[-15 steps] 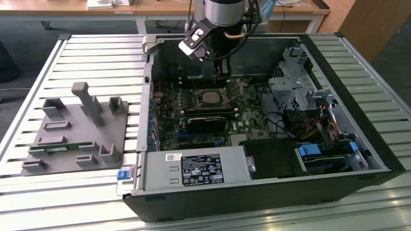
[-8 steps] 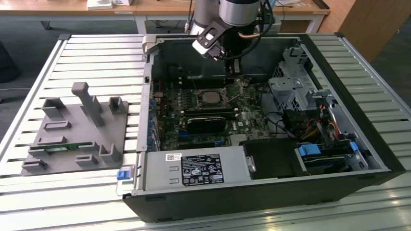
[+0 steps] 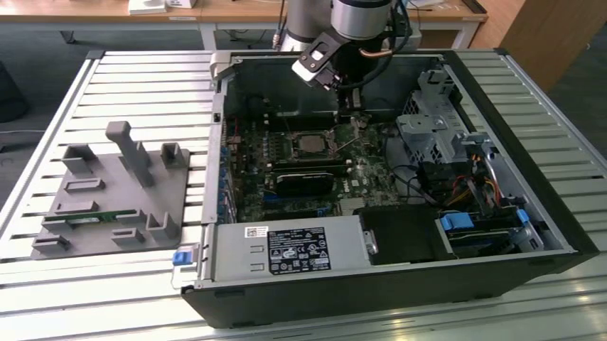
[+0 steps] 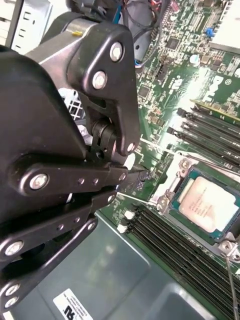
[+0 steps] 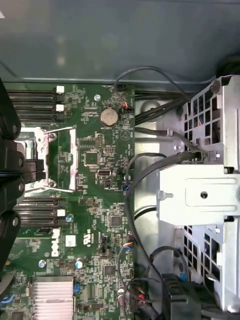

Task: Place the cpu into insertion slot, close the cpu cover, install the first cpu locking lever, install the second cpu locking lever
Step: 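Close the cpu cover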

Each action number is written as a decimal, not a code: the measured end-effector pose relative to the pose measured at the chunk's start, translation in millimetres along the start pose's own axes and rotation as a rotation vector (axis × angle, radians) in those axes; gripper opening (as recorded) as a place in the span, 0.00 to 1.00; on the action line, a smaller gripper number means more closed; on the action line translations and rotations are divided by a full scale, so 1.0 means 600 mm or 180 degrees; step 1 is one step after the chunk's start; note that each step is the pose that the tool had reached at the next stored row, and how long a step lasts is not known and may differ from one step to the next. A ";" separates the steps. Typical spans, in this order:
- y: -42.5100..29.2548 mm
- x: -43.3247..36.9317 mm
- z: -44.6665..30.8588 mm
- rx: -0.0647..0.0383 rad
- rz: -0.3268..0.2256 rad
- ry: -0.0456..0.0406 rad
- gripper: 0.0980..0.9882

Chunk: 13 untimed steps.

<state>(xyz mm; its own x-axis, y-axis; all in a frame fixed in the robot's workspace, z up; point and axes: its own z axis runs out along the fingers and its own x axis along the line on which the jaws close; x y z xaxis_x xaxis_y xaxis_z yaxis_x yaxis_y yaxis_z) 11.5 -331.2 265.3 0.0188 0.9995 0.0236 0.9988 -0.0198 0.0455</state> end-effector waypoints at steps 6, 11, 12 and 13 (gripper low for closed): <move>0.015 0.006 0.006 0.0017 0.0000 0.0000 0.01; 0.031 0.011 0.009 0.0022 0.0001 0.0000 0.01; 0.034 0.012 0.010 0.0023 0.0000 0.0000 0.01; 0.036 0.012 0.010 0.0023 0.0001 0.0000 0.01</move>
<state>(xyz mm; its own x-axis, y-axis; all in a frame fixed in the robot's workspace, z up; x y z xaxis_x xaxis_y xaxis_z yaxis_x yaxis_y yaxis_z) 33.6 -324.2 260.2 0.0189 0.9995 0.0237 0.9991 -0.0198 0.0383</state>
